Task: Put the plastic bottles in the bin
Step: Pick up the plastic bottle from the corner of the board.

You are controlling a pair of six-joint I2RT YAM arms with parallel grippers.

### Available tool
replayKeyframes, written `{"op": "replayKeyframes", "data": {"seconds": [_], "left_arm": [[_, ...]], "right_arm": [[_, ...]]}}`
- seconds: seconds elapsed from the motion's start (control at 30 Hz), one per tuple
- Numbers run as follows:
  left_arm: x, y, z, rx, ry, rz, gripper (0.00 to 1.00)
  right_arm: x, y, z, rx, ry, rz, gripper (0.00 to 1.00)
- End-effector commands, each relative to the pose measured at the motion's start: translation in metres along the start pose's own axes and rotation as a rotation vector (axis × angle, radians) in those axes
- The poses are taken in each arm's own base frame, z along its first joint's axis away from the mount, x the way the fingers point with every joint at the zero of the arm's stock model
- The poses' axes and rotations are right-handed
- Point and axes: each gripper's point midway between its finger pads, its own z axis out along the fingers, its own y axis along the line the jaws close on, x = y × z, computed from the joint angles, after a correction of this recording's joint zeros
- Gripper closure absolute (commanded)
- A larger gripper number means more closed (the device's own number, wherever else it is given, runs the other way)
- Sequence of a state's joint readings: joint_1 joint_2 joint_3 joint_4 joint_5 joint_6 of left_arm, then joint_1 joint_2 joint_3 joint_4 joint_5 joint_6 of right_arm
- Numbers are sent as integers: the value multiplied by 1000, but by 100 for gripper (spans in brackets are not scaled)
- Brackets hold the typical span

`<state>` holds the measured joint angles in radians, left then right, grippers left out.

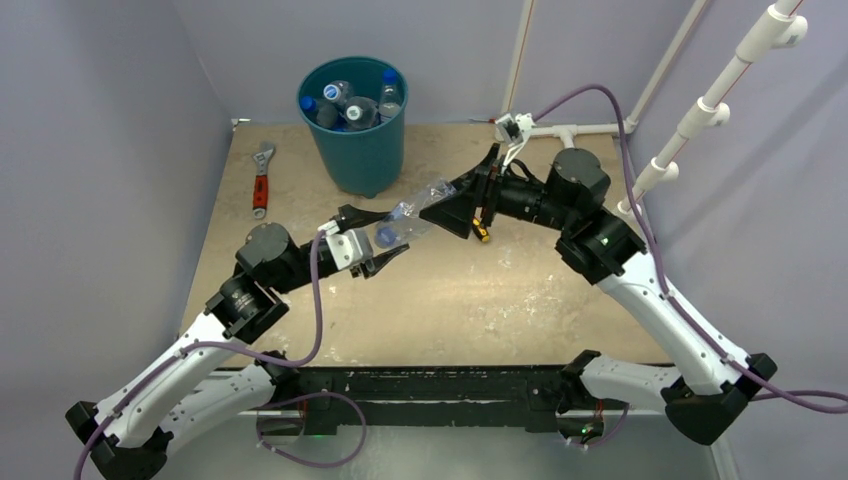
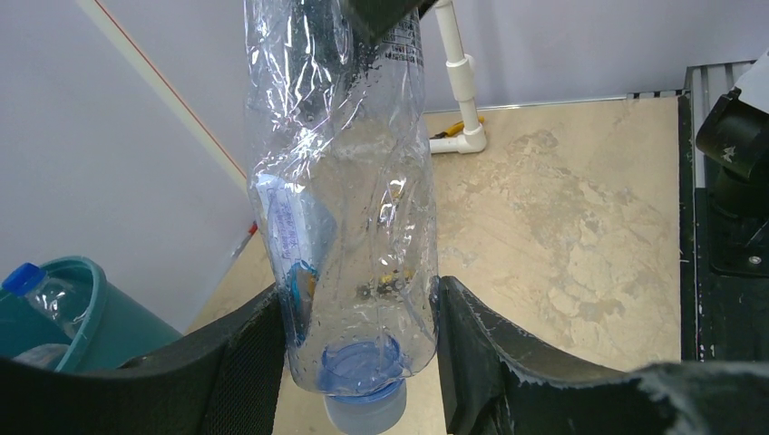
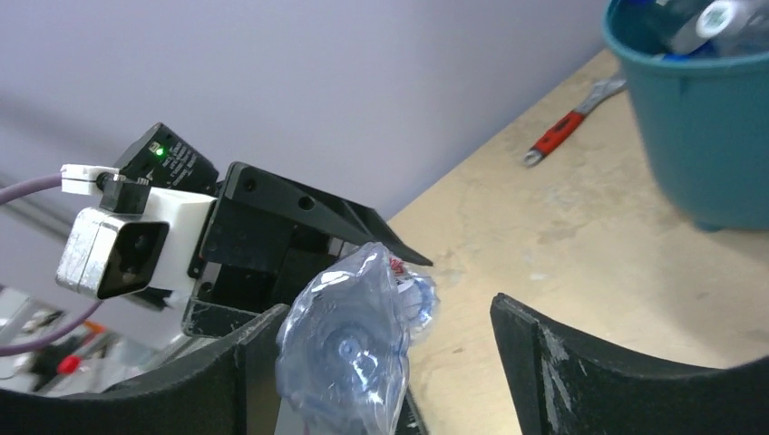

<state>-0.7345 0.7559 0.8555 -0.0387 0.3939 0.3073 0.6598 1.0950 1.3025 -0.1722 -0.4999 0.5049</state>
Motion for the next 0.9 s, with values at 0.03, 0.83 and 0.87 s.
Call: {"op": "replayKeyframes", "data": {"seconds": [0.03,0.83,0.87], "left_arm": [[-15,2,-1,3,-54,48,100],[-137,30,-21,-87,-616,-655,8],[-143,28,-20,-52,-666,-702,8]], "right_arm": [[2,19,5,-125,46,23,27],[-63,75,-112,-240,-724,-354,100],[-62,78,-118,-260,-756,-363,100]]}}
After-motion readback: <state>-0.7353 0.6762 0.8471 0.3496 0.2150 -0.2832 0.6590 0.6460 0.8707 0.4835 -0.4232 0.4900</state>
